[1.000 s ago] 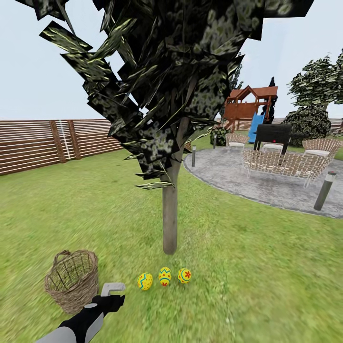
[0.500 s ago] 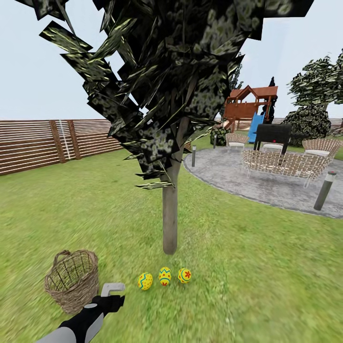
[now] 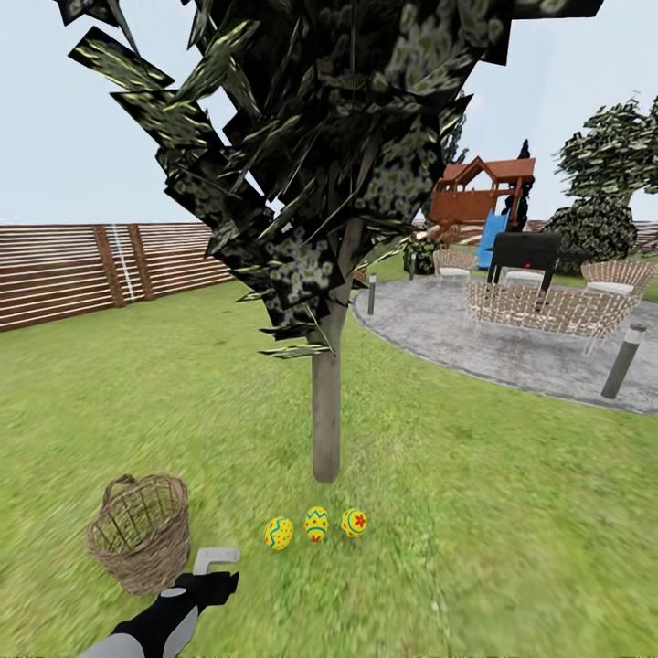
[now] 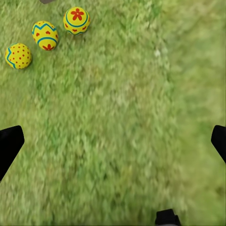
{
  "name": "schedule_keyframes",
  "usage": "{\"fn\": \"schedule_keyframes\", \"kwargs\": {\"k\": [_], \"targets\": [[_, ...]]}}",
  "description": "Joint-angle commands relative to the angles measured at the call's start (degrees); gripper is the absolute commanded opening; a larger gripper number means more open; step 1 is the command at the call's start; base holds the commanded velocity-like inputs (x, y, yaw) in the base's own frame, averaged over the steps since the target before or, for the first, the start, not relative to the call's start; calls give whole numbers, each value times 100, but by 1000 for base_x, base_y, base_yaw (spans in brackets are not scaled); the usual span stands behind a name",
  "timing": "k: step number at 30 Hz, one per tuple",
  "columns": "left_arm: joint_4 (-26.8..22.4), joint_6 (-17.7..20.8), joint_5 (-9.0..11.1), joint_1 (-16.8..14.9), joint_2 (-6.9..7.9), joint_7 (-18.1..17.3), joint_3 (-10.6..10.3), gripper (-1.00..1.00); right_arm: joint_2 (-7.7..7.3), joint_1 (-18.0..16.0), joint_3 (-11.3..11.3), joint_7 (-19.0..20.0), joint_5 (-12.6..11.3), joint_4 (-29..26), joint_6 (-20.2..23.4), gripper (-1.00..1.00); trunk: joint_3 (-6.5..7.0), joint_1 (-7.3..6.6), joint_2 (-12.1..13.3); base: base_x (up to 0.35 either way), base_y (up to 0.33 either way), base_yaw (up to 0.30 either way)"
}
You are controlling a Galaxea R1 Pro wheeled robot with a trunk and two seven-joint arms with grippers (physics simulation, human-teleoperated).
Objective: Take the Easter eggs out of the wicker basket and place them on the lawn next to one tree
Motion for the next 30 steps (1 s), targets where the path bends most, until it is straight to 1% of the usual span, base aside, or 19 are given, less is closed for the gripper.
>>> {"fn": "schedule_keyframes", "kwargs": {"k": [1,10,18,22,26,27,29,30], "targets": [[3,-11,43,-1,2,1,-34,100,1,-1,-20,36,-52,-5,49,100,-6,2,-4,0,0,0],[4,-11,43,0,2,1,-34,100,-37,-2,-23,37,-48,36,49,100,-15,2,-4,0,0,0],[7,-11,42,0,1,1,-34,100,-22,-1,-18,37,-40,78,41,100,-16,2,-4,0,0,0],[15,-11,32,7,2,82,-40,100,-11,-1,-8,36,-36,99,40,100,-16,2,-4,0,0,0],[45,-11,14,152,-3,187,-45,100,-8,0,-1,31,-38,293,37,100,-16,2,-4,0,0,0],[52,-14,5,245,-4,205,-47,100,-15,-2,-8,28,-38,419,1,100,-16,2,-4,0,0,0],[56,-16,0,349,-5,217,-49,100,-21,-1,-23,25,-42,559,-109,100,-16,2,-4,0,0,0],[59,-29,-4,457,-4,225,-50,100,-24,-1,-39,23,-44,699,-264,100,-16,2,-4,0,0,0]]}}
